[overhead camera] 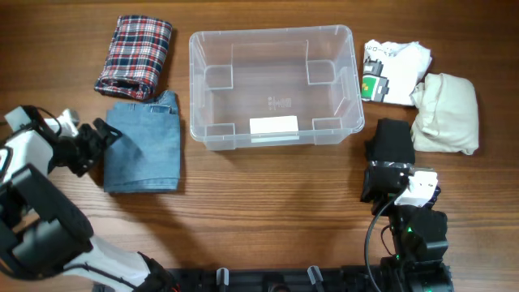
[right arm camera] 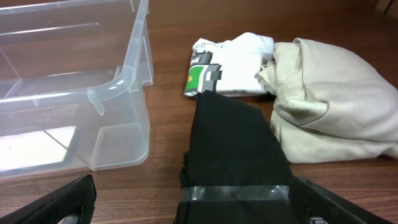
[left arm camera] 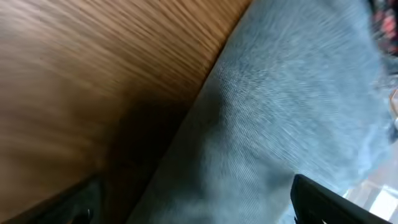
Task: Pack container
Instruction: 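Grasp the edge of the blue jeans with the left gripper, then lift the jeans and lower them into the right half of the bin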
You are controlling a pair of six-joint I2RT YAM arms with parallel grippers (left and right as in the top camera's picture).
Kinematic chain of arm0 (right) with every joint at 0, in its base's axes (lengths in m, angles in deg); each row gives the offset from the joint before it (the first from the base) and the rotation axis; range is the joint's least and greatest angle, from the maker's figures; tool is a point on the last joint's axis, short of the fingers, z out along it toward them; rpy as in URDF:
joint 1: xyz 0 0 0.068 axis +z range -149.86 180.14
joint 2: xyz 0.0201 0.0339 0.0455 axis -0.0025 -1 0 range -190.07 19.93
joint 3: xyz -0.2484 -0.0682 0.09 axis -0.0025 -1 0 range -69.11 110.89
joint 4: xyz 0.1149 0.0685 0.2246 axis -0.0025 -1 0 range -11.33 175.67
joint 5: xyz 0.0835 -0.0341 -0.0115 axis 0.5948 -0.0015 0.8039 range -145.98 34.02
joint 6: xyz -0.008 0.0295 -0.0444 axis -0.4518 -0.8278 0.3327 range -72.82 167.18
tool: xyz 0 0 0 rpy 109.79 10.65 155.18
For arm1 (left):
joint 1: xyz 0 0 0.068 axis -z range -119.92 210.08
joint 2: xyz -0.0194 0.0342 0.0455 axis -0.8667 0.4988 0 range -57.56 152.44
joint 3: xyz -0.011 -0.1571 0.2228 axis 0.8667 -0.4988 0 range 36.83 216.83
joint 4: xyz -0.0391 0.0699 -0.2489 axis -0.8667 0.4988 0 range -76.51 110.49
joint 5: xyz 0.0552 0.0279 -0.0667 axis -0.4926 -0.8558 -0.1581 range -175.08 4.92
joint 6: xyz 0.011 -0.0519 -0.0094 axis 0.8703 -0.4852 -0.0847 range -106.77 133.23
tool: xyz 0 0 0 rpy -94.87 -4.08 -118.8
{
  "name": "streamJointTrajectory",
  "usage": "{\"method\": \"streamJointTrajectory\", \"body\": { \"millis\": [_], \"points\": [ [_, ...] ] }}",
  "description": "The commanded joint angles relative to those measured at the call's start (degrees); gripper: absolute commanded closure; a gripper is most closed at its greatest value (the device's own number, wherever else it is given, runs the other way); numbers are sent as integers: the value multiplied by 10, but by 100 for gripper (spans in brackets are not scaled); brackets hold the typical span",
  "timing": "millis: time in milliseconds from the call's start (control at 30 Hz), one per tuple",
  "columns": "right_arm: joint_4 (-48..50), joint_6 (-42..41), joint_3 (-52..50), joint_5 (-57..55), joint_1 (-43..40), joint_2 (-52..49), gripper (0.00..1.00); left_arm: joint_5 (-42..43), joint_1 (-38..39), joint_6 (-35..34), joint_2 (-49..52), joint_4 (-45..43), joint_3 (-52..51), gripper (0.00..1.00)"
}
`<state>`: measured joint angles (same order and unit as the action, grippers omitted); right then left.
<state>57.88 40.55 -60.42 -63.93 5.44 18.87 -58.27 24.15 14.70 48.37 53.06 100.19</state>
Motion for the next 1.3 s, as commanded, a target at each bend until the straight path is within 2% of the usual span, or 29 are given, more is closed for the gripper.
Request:
{"method": "streamJointTrajectory", "body": {
  "millis": [0,67,100,233,267,333,367,533,700,867,933,1000,1067,1100,1167,1200,1267],
  "points": [
    [1,-10,-1,3,-3,3,0,61,15,43,29,-8,7,7],
    [1,-10,-1,3,-3,3,0,72,28,48,29,-12,7,12],
    [1,-10,-1,3,-3,3,0,72,35,51,29,-11,7,20],
    [1,-10,-1,3,-3,3,0,72,59,58,30,7,7,39],
    [1,-10,-1,3,-3,3,0,72,63,58,30,13,7,48],
    [1,-10,-1,3,-3,3,0,80,66,58,30,26,7,81],
    [1,-10,-1,3,-3,3,0,99,66,58,29,28,7,85],
    [1,-10,-1,3,-3,3,0,159,64,58,-14,83,26,92],
    [1,-10,-1,3,-3,3,0,249,64,48,-131,145,71,96],
    [1,-10,-1,3,-3,3,0,279,74,-77,-318,131,92,96],
    [1,-10,-1,3,-3,3,0,279,89,-135,-361,101,92,96],
    [1,-10,-1,3,-3,3,0,276,131,-226,-403,28,92,96],
    [1,-10,-1,3,-3,3,0,224,205,-330,-412,-56,92,96],
    [1,-10,-1,3,-3,3,0,183,242,-358,-406,-79,92,96],
    [1,-10,-1,3,-3,3,0,110,304,-388,-387,-105,92,96],
    [1,-10,-1,3,-3,3,0,55,363,-397,-357,-130,92,96],
    [1,-10,-1,3,-3,3,0,3,424,-419,-309,-163,92,96]
  ]
}}
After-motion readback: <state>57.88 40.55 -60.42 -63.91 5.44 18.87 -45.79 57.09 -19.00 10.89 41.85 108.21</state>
